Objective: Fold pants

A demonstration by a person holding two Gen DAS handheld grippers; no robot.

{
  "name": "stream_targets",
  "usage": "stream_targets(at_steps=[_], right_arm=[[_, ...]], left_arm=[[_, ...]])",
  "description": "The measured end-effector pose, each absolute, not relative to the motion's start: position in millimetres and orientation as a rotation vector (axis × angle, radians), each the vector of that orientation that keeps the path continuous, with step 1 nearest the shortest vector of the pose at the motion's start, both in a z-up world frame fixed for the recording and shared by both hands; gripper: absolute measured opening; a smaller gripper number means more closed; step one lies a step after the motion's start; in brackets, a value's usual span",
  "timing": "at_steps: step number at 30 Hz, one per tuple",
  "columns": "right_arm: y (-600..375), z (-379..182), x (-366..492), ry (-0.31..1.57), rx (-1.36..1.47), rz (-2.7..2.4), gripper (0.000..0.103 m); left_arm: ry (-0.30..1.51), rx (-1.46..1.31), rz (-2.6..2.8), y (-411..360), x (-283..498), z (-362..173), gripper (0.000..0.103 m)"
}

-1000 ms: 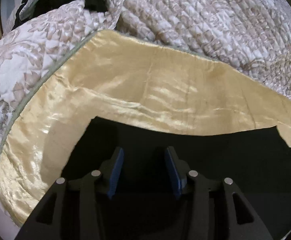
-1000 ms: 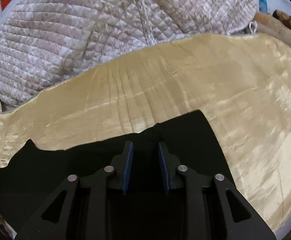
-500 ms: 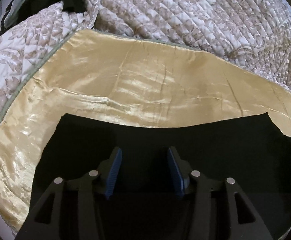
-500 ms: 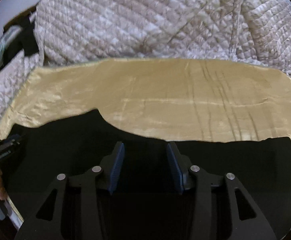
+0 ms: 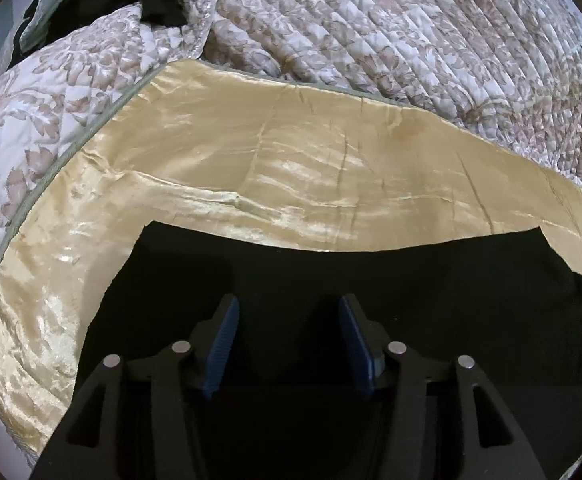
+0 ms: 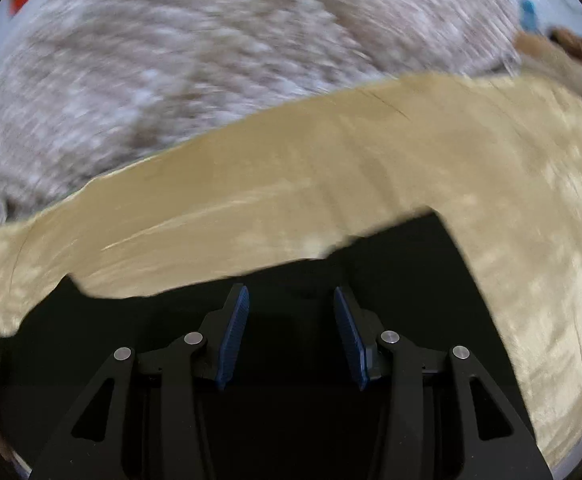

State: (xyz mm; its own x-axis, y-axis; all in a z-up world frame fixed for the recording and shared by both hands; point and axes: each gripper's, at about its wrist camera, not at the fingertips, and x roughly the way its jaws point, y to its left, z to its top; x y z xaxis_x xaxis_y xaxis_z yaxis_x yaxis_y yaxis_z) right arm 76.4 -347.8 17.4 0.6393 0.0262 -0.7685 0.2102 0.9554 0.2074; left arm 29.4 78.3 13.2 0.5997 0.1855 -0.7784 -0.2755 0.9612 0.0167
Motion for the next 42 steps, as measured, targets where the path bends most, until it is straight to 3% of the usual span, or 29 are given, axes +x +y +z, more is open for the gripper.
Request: stream_targets(at_steps=[8, 15, 17, 19, 27, 42], right_arm=[[-318.7, 38.7, 41.3, 0.8, 0.198, -0.013, 0.045], [-264.1, 18.6, -11.3, 0.786, 0.074, 0.1, 0.045], [-248.3, 7.3, -23.7, 0.793, 0.027, 0.122, 0.048], [-238.7, 2.1, -31.0, 0.773, -0.028, 0.125, 0.061], [-237.2, -3.8, -37.1, 0.743, -0.03, 0.135, 0.065], [-235.7, -4.9, -39.2, 0.733, -0.039, 0.132, 0.066]], left_arm=[[0.873, -0.097, 0.237, 68.8, 8.9, 17.2, 0.055], [0.854, -0.072, 0.2, 55.0, -20.3, 18.2, 0.056], [0.853, -0.071, 0.187, 51.4, -26.9, 17.3, 0.056], [0.852, -0.057, 0.183, 49.2, -31.4, 16.2, 0.057], [0.828, -0.076, 0.193, 59.7, -49.6, 16.6, 0.057], [0.735, -0.426, 0.355, 145.7, -122.9, 12.1, 0.057]])
